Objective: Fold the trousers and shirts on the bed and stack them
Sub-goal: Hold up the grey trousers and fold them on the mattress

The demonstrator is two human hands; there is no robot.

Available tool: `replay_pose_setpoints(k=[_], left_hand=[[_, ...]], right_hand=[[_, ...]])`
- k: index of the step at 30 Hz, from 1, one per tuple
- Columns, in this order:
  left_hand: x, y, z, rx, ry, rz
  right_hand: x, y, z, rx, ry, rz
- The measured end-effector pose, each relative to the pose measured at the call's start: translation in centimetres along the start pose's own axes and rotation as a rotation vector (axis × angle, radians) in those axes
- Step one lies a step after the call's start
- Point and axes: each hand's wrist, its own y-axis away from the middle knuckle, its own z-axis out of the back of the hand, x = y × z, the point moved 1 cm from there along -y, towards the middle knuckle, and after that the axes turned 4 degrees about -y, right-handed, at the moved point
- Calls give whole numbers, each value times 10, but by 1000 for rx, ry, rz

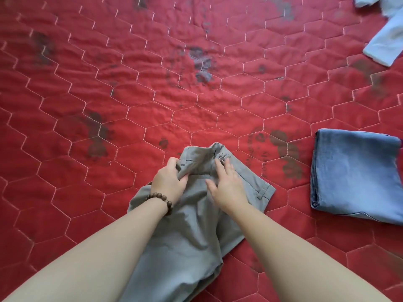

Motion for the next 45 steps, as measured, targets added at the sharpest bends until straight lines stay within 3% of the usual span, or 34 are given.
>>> replay_pose_setpoints(k=[4,7,10,12,17,21,25,28,30,33,41,43,45], left_hand=[[-47,48,27,-17,207,-13],[-93,93,60,72,461,-38],[-127,133,102,143,528,-179],[-144,158,137,192,612,-207],[-157,213,218,312,712,-198],[-155,249,291,69,741,-220],[-146,284,377,-329,449,-418],[-135,316,443,-251,212,-636],[-130,341,481,-176,122,-722],[-127,378,524,-202,145,-786],[-177,452,583,-358,279,-979],[-191,463,596,-435,275,-1007],[-202,471,609,-461,290,-1014]], right_hand=[[37,47,28,0,-419,112],[70,86,61,51,-791,40],[91,115,103,150,-1184,0],[103,138,127,197,-1289,25],[151,196,161,198,-1307,74],[202,253,185,272,-1198,314],[263,316,209,281,-989,513],[317,372,222,248,-760,683],[353,415,225,193,-589,804],[396,470,231,-43,-416,946],[435,580,284,-593,-357,1081],[435,598,298,-580,-433,1060],[430,611,311,-409,-510,1091]])
